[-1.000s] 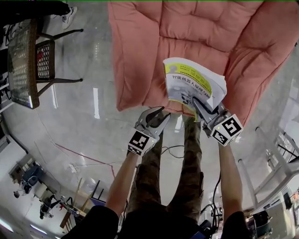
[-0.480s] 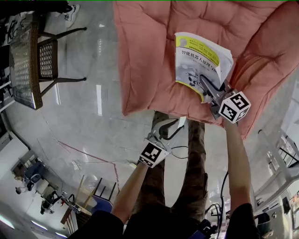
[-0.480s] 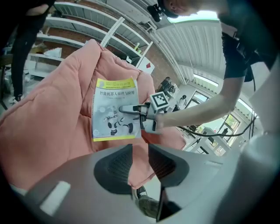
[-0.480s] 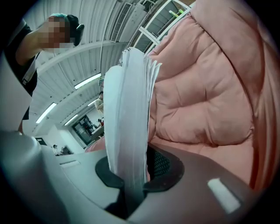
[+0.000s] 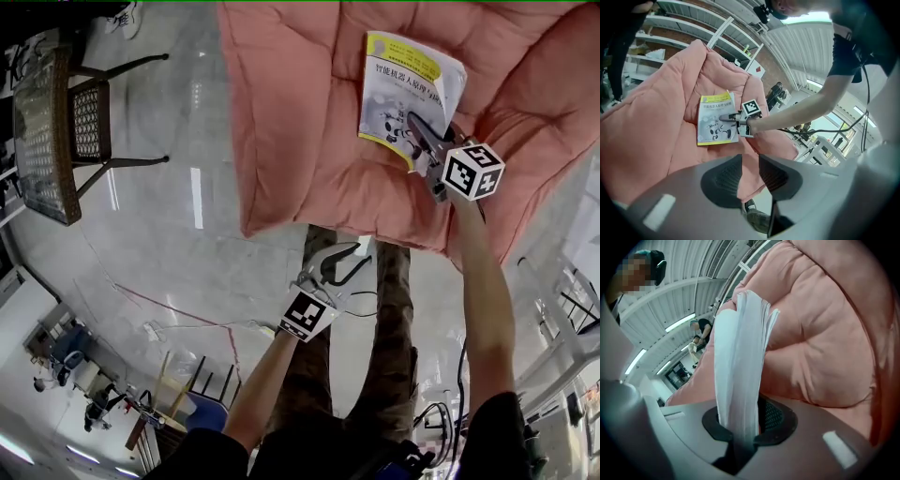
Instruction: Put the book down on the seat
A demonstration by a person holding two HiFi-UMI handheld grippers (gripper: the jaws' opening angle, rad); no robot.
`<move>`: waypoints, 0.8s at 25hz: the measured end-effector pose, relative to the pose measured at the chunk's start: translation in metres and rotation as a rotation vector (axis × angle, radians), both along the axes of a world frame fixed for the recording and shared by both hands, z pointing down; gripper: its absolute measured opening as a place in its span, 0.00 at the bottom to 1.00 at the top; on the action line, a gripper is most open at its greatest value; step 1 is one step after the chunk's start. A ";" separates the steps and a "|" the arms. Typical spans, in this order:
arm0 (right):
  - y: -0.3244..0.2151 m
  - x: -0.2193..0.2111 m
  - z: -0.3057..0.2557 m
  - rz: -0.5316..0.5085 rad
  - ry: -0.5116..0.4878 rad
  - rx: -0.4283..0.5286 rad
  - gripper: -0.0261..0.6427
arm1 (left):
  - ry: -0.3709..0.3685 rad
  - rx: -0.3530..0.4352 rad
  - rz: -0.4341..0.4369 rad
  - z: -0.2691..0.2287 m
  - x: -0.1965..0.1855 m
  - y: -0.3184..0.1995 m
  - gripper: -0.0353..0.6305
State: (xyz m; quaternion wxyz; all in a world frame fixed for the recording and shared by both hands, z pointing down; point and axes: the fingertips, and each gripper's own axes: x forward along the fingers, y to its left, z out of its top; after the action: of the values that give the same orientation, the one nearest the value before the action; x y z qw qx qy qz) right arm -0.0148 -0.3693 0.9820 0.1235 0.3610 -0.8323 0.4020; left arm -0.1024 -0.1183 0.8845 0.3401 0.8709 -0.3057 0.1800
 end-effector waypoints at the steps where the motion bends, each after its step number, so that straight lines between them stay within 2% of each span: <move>1: -0.001 0.004 0.006 0.018 0.007 -0.017 0.16 | -0.001 -0.001 0.000 0.001 0.000 0.000 0.22; 5: -0.004 0.017 0.031 0.082 0.059 -0.078 0.16 | -0.004 0.001 -0.007 0.001 0.000 0.000 0.22; 10: -0.017 0.025 0.049 0.055 0.240 -0.115 0.20 | -0.008 0.006 0.005 -0.001 0.002 -0.007 0.21; 16: -0.017 0.037 0.061 0.094 0.424 -0.144 0.29 | -0.010 0.008 0.014 0.000 -0.003 -0.002 0.21; 20: -0.012 0.054 0.057 0.124 0.480 -0.148 0.31 | -0.010 0.012 0.019 -0.001 -0.004 -0.002 0.21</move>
State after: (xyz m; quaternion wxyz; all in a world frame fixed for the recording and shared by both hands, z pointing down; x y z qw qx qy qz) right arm 0.0393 -0.3815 1.0394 0.3189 0.4867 -0.7235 0.3715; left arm -0.1061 -0.1199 0.8831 0.3316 0.8748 -0.3004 0.1858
